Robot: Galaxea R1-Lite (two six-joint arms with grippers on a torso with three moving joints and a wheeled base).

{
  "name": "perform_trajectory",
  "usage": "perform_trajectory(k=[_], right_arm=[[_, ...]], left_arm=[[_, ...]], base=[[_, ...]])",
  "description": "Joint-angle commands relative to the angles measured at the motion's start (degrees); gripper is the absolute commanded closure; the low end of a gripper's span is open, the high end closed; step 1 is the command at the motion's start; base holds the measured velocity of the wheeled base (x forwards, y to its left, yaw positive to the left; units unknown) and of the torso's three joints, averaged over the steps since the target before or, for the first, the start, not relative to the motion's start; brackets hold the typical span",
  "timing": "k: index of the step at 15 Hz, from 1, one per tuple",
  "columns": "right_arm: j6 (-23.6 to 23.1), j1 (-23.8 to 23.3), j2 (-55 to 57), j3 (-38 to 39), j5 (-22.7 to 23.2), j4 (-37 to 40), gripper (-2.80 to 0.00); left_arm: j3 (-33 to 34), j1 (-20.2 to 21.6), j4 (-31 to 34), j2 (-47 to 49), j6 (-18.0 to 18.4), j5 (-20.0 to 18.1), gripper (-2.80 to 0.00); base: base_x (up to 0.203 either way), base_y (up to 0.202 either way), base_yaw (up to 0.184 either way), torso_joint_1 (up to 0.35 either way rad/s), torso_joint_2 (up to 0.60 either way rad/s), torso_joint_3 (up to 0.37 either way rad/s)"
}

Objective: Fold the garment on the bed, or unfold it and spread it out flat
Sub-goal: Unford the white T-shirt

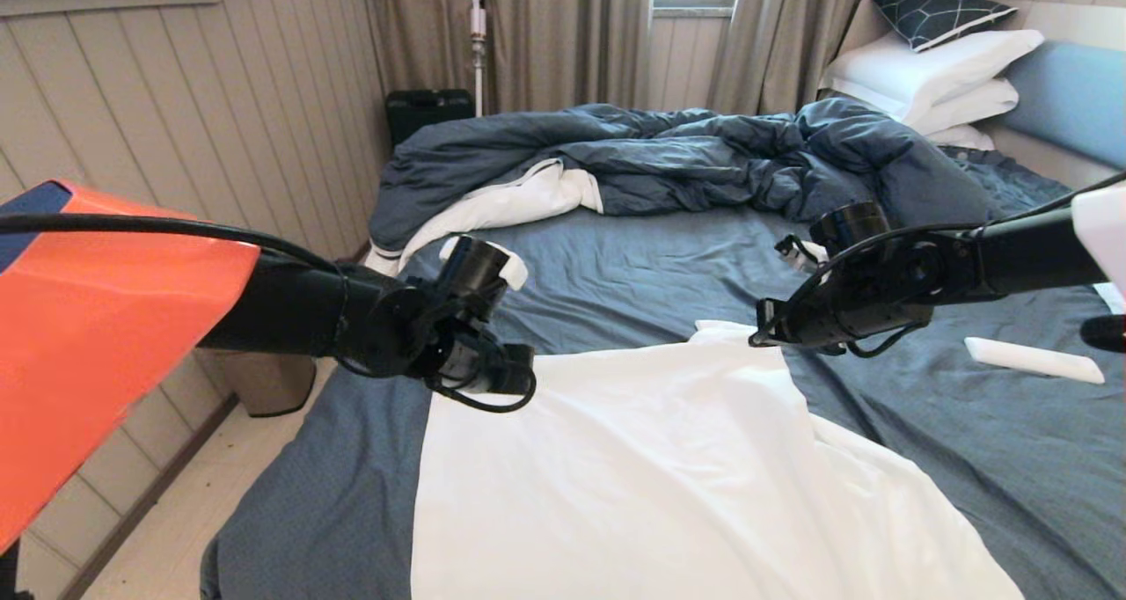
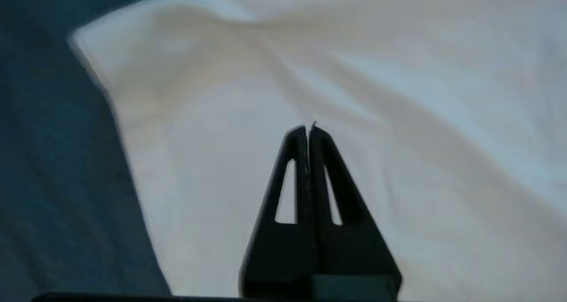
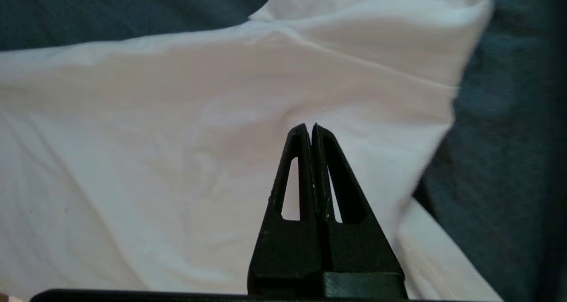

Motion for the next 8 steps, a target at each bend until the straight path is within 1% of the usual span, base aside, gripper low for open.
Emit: perform_trajectory(k=[1,3,4,6,8], right_arm=[[0.05,-0.55,0.21,-0.51,0.08,0.19,0.0],[-0.31,-1.57,0.3,-0.7,0.08,0.2,0.0],[-0.49,-2.13,0.58,-0.95,0.08,0.27,0.0],[-0.93,-3.43,1.17,-1.31,0.11,0.26,0.0],[-1.58,-3.77,2.49,-1.41,0.18,0.24,0.0]], left_arm=[[-2.16,2.95,0.05,2.42,0.44,0.08,0.0],[-2.6,6.91,-0.07,3.57,0.95,-0.05,0.0],[-1.82,8.62,-0.34,3.95,1.03,-0.43,0.0],[0.73,10.49,-1.92,3.88,1.19,-2.86,0.0],[3.31,11.5,-3.75,3.82,1.61,-3.41,0.0]], base=[[0.0,0.0,0.0,0.0,0.0,0.0],[0.0,0.0,0.0,0.0,0.0,0.0],[0.0,0.0,0.0,0.0,0.0,0.0],[0.0,0.0,0.0,0.0,0.0,0.0],[0.0,0.0,0.0,0.0,0.0,0.0]])
